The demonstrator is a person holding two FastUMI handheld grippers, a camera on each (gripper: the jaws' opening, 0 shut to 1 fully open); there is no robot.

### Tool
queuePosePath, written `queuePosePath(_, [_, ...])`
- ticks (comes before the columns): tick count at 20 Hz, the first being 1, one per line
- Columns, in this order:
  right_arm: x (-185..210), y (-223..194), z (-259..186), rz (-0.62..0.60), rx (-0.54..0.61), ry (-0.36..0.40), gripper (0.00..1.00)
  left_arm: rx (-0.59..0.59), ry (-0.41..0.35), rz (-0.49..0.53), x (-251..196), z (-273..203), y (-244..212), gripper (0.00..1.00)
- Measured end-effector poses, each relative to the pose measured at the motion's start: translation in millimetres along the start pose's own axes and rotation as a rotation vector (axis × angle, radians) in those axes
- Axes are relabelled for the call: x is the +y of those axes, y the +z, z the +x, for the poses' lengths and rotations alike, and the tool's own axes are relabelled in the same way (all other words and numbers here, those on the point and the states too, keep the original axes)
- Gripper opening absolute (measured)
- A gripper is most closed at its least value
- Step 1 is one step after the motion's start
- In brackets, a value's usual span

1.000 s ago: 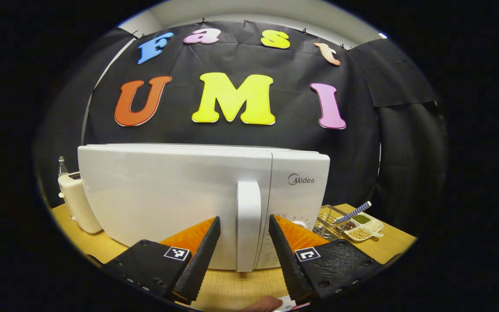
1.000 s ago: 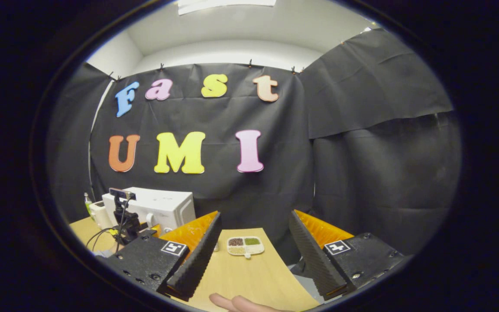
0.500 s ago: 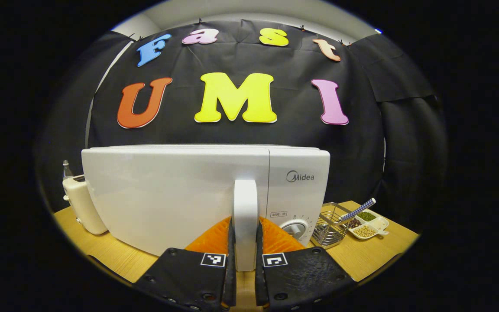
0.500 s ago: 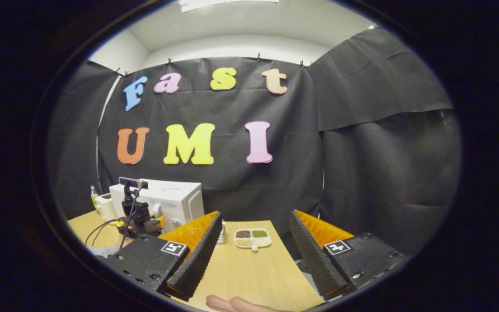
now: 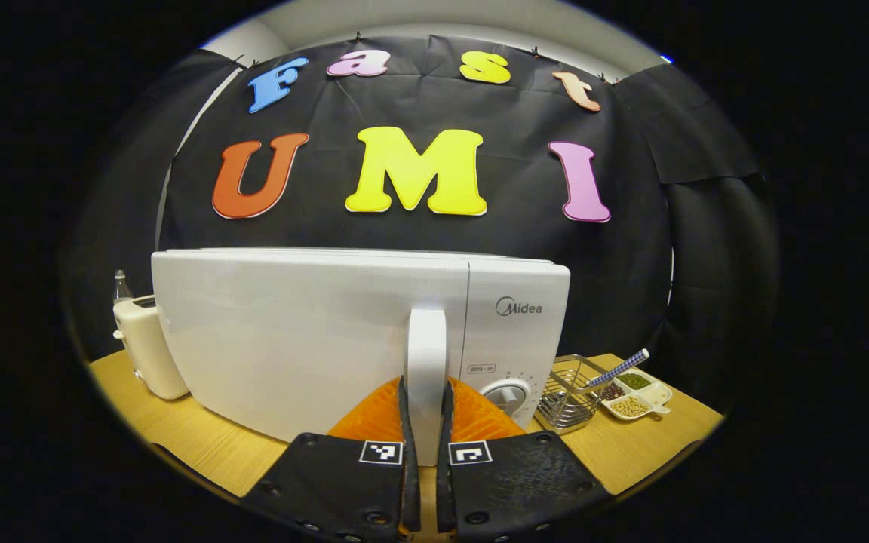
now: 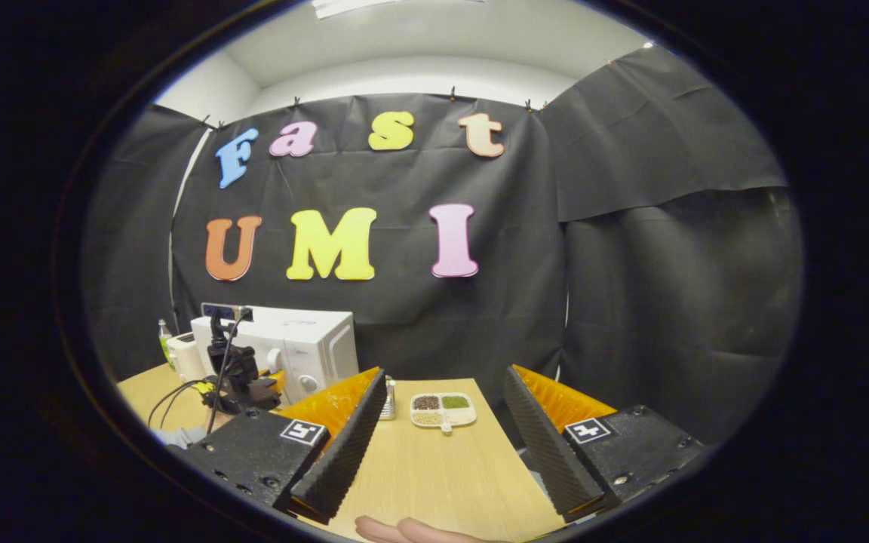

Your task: Open the microwave oven with the left hand, put the food in, and close the microwave oven.

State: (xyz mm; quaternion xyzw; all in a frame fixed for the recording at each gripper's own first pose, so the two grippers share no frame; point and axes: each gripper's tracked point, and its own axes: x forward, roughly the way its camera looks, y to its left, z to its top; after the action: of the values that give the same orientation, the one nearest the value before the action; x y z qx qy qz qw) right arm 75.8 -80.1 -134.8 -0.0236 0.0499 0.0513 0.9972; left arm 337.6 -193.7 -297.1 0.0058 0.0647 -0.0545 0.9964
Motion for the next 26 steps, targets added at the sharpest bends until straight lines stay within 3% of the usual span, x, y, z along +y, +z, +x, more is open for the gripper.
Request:
queuePosePath(2, [1.4,-3.6,3.2,0.001,0.008,-0.001,1.0,-0.008,0.004,0.04,0.3,-3.6,1.2,0.08])
queuePosePath(4, [5.8,-7.3,4.5,0.015,0.023,0.009,1.0,0.0,-0.019,0.016,1.0,-3.9,-1.4,0.07])
queuePosePath(5, [8.0,-8.9,5.4,0.02,0.03,0.017,0.92,0.013,-0.03,-0.011,1.3,-5.2,-2.6,0.08])
queuePosePath(6, [7.7,-10.2,5.8,0.022,0.032,0.017,1.0,0.016,-0.034,-0.026,0.3,-7.0,-1.1,0.07])
queuePosePath(8, [3.9,-12.3,6.7,0.015,0.034,0.006,1.0,0.008,-0.027,-0.002,-0.5,-10.3,0.8,0.07])
queuePosePath(9, [2.2,-13.5,6.5,0.011,0.036,0.001,1.0,-0.006,-0.02,0.003,0.8,-19.7,3.0,0.08])
queuePosePath(10, [2.0,-14.8,7.5,0.008,0.038,0.0,0.91,-0.018,-0.022,0.003,2.3,-26.2,-0.2,0.08])
queuePosePath(12, [4.0,-16.5,6.1,0.01,0.043,0.0,0.91,-0.037,-0.06,0.02,3.4,-39.5,-1.4,0.08])
queuePosePath(13, [6.1,-16.9,5.3,0.012,0.045,0.002,1.0,-0.025,-0.077,0.017,4.9,-48.1,-4.9,0.07])
queuePosePath(20, [33.4,-10.5,-20.7,-0.001,0.039,0.023,1.0,-0.032,-0.163,-0.014,31.0,-118.2,-11.0,0.07])
queuePosePath(21, [38.8,-8.3,-26.4,-0.008,0.036,0.029,0.92,-0.031,-0.168,-0.008,35.8,-128.0,-11.1,0.07])
queuePosePath(22, [43.3,-7.8,-31.7,-0.012,0.035,0.033,1.0,-0.031,-0.169,0.005,41.6,-139.8,-11.0,0.07])
queuePosePath(26, [63.2,-2.2,-53.6,-0.029,0.026,0.06,1.0,-0.026,-0.159,0.012,73.4,-177.2,-16.1,0.07])
